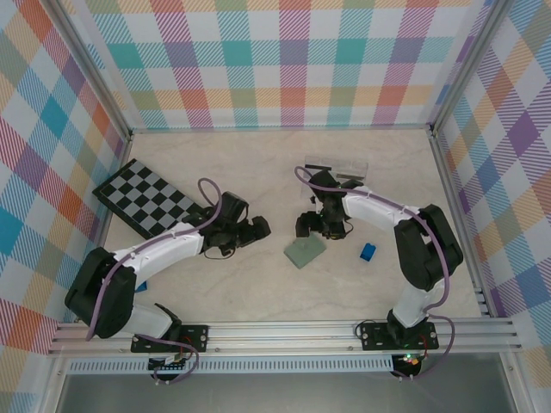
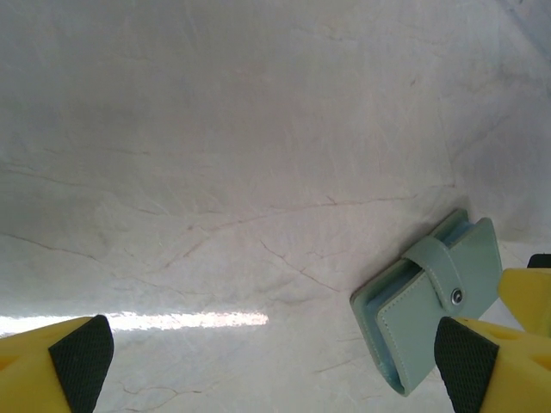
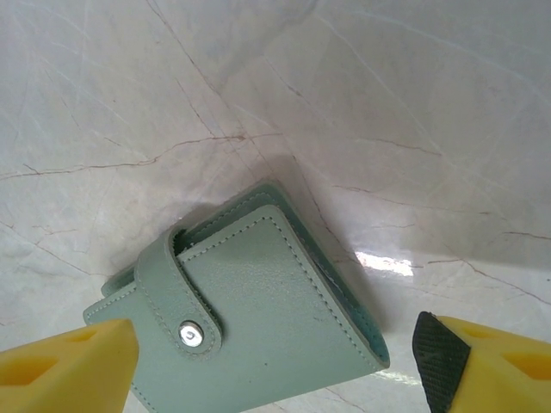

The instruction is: Take the credit cards out of the card holder

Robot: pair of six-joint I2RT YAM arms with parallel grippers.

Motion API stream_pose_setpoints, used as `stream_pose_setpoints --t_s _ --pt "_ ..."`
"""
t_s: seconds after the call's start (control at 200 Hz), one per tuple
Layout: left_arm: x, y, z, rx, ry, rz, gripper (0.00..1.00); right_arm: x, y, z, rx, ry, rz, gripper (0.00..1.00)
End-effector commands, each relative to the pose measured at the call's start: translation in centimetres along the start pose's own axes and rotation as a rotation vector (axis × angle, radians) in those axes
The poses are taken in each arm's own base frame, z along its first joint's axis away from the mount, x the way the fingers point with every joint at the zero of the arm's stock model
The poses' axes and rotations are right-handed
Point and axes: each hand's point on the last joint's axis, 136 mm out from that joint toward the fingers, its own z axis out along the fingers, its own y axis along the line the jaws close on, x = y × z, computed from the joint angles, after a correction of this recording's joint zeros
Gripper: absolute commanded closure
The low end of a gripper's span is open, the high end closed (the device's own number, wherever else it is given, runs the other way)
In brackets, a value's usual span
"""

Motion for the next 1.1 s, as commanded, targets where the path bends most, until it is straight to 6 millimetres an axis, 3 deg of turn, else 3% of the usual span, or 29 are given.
stream_pose_setpoints --t_s 0.0,0.285,0.445,0.505,0.63,0.69,0.905,1.095 --pt "1.1 0.1 0.6 -0.003 0.024 -0.029 0.02 1.8 0.5 0.9 -0.054 0.083 0.024 0.17" --pt "1.4 2.0 1.1 -0.065 0.010 -0.097 0.02 5.4 6.1 1.3 -0.330 0.191 0.082 0.21" --pt "1.6 2.7 1.2 -0.086 0.002 -0.137 0.03 6.0 8.9 0.4 -0.413 0.186 0.043 0.22" --pt "1.5 2.9 1.0 -0.088 -0.012 -0.154 0.09 5.5 8.2 0.0 -0.358 0.143 0.032 0.23" --pt "2.1 2.9 0.9 -0.051 -0.007 -0.207 0.19 3.7 3.0 -0.7 -0.035 0.010 0.004 0.24" --pt "2.8 2.8 1.1 -0.029 0.008 -0.225 0.21 3.0 1.8 -0.9 0.033 -0.020 -0.024 0.23" --pt "4.8 -1.3 2.5 0.140 0.051 -0.246 0.29 1.3 4.3 0.3 -0.054 -0.012 -0.088 0.32" --pt "5.6 -2.9 3.7 0.214 0.054 -0.280 0.35 0.8 4.9 1.9 -0.069 0.011 -0.112 0.45"
